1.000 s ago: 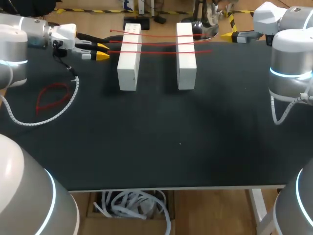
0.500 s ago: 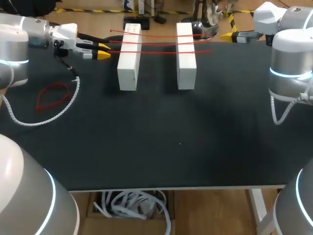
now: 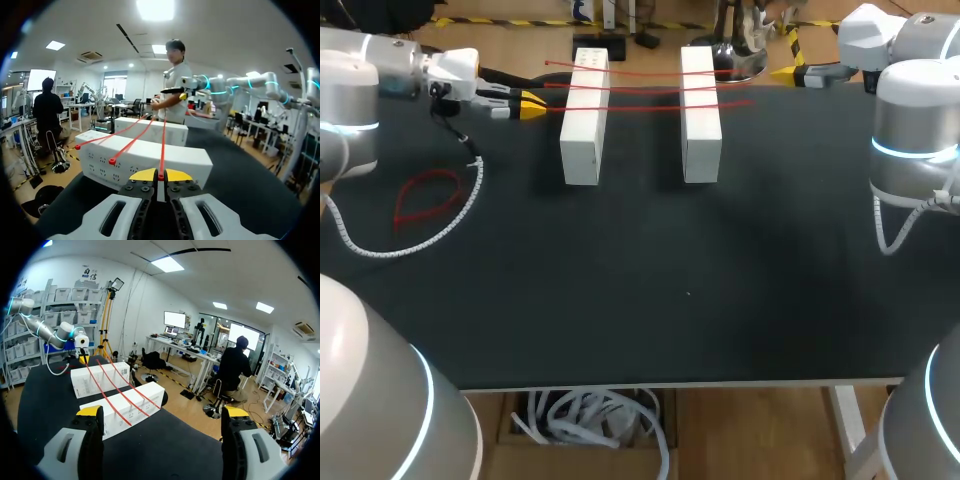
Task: Grab the tape and strap the tape.
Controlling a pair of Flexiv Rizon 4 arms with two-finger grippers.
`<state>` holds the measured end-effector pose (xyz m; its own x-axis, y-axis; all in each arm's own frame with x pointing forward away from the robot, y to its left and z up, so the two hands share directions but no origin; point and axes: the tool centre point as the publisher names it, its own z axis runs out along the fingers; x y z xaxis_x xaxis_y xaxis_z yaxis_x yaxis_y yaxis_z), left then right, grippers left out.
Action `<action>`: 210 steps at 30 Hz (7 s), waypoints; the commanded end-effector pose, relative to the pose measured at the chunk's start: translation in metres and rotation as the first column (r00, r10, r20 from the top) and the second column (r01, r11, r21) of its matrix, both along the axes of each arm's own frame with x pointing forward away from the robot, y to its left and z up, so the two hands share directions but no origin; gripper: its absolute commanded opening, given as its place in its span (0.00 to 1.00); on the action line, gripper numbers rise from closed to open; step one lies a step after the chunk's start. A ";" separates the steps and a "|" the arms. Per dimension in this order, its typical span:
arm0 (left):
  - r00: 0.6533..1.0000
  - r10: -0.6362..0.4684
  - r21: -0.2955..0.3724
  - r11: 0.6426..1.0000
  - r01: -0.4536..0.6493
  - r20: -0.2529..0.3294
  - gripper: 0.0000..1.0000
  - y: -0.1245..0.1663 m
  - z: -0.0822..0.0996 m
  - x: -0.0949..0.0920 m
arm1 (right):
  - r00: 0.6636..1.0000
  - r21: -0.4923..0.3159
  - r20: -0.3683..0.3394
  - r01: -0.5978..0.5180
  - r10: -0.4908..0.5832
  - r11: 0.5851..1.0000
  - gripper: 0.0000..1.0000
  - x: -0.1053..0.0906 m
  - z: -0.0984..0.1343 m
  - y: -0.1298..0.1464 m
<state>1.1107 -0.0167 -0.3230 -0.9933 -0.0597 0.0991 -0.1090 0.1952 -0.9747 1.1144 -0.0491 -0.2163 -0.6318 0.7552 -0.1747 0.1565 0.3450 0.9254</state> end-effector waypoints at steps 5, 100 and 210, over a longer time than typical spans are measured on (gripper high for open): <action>1.000 -0.008 -0.001 1.000 0.008 -0.002 0.00 0.000 -0.002 0.002 | 1.000 0.000 -0.001 0.000 0.000 1.000 1.00 0.000 0.000 0.000; 0.994 -0.074 -0.488 0.867 0.104 0.081 0.00 -0.105 0.180 -0.010 | 1.000 0.000 -0.001 0.000 0.000 1.000 1.00 0.000 0.000 0.000; 0.986 -0.112 -0.555 0.817 0.160 0.120 0.00 -0.130 0.197 -0.006 | 0.685 0.400 -0.697 0.616 -0.211 0.678 1.00 -0.084 0.034 0.053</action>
